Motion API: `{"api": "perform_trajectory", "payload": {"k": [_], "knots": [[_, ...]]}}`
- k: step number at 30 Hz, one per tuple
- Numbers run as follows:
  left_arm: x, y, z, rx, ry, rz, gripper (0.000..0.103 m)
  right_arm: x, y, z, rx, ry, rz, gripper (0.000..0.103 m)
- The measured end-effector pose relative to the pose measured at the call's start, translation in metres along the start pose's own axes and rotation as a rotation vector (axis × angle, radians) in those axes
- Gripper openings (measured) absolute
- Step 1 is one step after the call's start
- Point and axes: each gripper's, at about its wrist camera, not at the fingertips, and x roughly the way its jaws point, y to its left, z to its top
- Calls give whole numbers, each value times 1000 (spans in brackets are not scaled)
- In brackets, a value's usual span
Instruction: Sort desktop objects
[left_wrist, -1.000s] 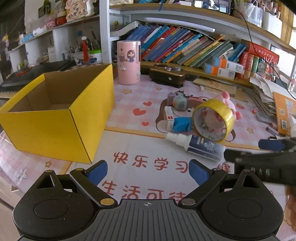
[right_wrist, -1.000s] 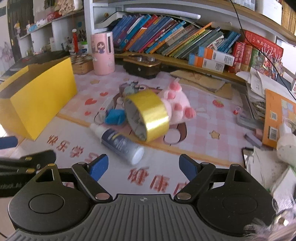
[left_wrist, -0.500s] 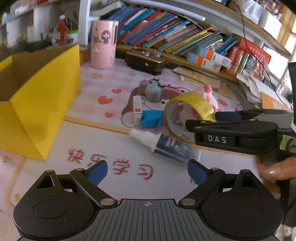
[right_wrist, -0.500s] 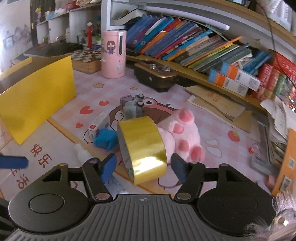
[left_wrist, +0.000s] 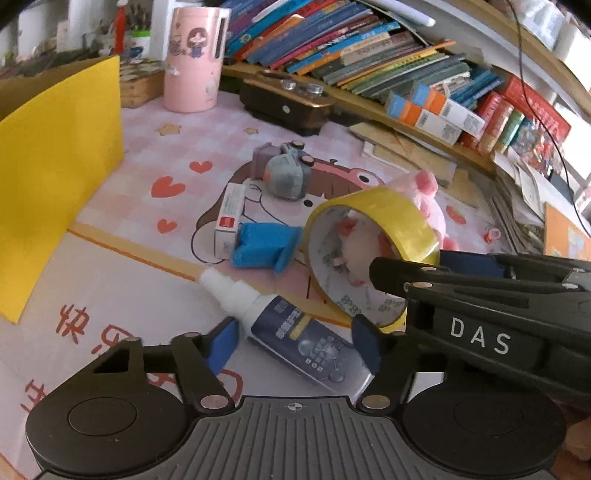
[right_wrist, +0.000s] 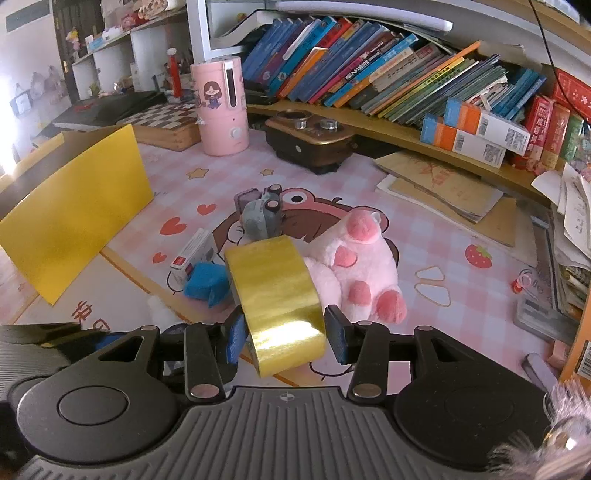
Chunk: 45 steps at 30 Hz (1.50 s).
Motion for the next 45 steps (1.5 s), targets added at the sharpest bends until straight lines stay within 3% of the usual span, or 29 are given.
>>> {"api": "perform_trajectory", "payload": {"k": [4,10,14,24,27,34,38,45], "knots": [[-8,5,-5,92,-1,9,50,-1,-1,-3,19,9,7,43],[-21,14,-24,257,-10,78,39,0,8,-10,0,6,5,44],[-26,9,-35,301,-8,82,32,7,16,-12,-34,7,1,44],[-37,19,-44,284,-5,86,32,21,45,-13,-173,-65,-105,53],[-40,21,-47,284,-8,87,31,23,50,-14,-185,-79,-143,43],[-41,27,-43,284,11,59,31,-9,48,-4,-61,-102,-53,40],[-49,45,-36,141,3,10,30,-34,48,-1,-12,-115,-25,37],[-86,67,-26,26,-93,-26,30,-48,53,-19,-13,-63,-36,37]]}}
